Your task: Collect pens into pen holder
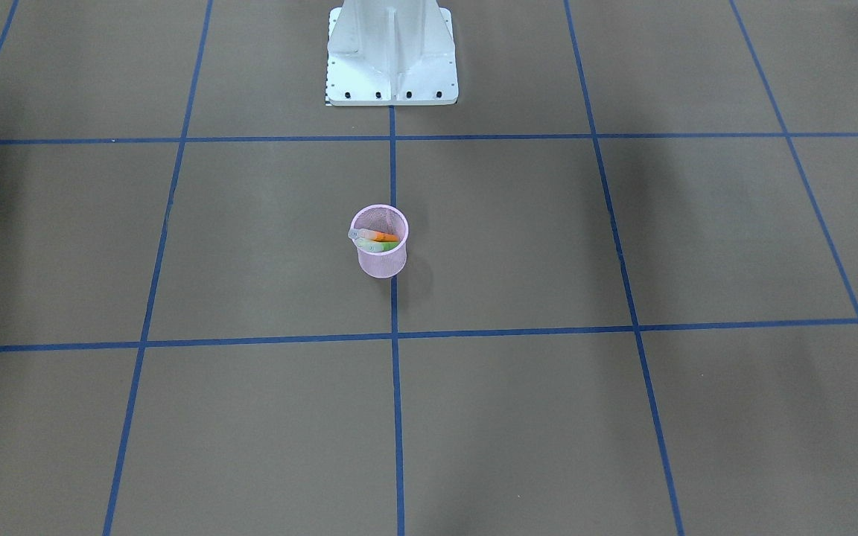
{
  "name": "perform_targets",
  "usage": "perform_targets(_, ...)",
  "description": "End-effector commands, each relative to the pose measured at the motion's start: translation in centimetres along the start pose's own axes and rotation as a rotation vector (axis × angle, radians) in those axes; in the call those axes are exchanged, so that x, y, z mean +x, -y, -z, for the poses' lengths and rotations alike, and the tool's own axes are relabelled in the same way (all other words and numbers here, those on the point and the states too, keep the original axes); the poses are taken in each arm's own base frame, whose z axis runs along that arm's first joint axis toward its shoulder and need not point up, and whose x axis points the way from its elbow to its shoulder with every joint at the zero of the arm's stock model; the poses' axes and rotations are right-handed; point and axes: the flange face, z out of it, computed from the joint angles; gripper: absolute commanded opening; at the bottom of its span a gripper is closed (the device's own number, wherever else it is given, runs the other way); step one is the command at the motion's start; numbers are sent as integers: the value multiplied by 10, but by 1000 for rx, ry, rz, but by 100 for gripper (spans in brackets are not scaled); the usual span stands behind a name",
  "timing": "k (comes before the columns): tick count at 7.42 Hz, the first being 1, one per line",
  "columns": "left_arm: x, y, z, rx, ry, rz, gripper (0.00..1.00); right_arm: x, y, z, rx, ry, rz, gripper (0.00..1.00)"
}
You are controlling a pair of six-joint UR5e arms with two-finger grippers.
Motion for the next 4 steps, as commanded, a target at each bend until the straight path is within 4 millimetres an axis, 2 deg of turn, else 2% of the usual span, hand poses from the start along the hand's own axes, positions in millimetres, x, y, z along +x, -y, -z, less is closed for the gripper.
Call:
perform_targets(1,7,-1,7,13,-1,-15,100,10,-1,-5,-13,1,-23,100)
perform_targets(2,6,0,6,13,0,-15,100,17,0,-12,-23,-3,-32,100)
perform_targets(4,6,-1,6,29,-1,-32,100,15,4,-10,-20,2,-29,100)
